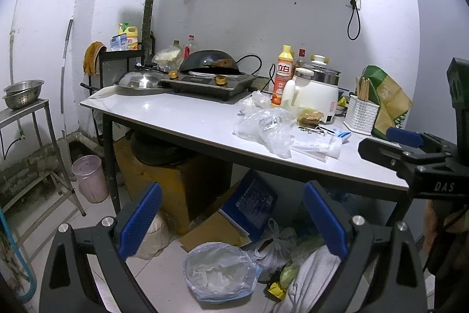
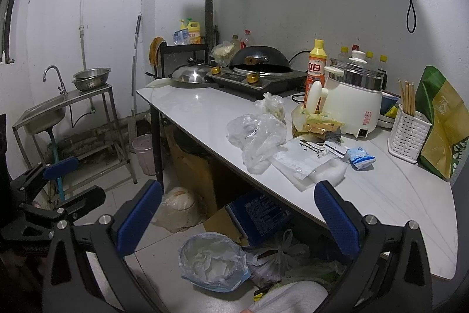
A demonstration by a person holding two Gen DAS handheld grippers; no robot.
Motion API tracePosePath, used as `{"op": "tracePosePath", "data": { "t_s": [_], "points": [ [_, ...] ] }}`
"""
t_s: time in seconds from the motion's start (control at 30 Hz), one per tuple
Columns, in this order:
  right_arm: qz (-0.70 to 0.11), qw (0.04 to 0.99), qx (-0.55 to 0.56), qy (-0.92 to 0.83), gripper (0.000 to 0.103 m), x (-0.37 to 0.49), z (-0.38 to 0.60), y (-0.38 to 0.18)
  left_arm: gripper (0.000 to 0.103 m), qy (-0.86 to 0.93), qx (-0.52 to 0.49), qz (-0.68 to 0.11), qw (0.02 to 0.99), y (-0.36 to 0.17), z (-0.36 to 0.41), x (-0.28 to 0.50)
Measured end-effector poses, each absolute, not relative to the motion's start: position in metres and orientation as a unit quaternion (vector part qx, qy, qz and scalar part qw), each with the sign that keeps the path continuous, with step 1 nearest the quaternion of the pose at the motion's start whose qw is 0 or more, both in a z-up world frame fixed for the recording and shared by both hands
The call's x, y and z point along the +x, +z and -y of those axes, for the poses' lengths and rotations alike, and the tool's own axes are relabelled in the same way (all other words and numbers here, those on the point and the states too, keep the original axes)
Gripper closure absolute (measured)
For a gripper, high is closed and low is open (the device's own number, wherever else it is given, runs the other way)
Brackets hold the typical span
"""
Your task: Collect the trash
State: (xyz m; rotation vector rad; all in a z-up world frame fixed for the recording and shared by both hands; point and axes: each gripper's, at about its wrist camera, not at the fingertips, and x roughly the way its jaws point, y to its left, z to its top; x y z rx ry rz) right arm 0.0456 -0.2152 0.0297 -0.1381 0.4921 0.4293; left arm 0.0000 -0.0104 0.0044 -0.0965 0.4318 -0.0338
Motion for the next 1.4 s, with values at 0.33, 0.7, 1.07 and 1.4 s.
{"op": "tracePosePath", "data": {
  "t_s": [0.33,0.7,1.07,1.4],
  "points": [
    [-0.241,0.945,-0.068,0.21,0.0,0.0436,0.2151,0.0302,0.006,-0.017,-0.048,-0.212,0.976,0.0051,0.0111,-0.0007],
    [-0.241,0.945,-0.067,0.209,0.0,0.0444,0.2161,0.0326,0.006,-0.019,-0.047,-0.213,0.976,0.006,0.0129,0.0006],
    [-0.242,0.945,-0.067,0.208,0.0,0.0443,0.2165,0.0326,0.006,-0.02,-0.048,-0.212,0.976,0.0065,0.0155,0.0007],
    [-0.241,0.946,-0.068,0.208,0.0,0.0446,0.2171,0.0324,0.006,-0.021,-0.05,-0.212,0.976,0.0066,0.0167,0.0007]
  ]
}}
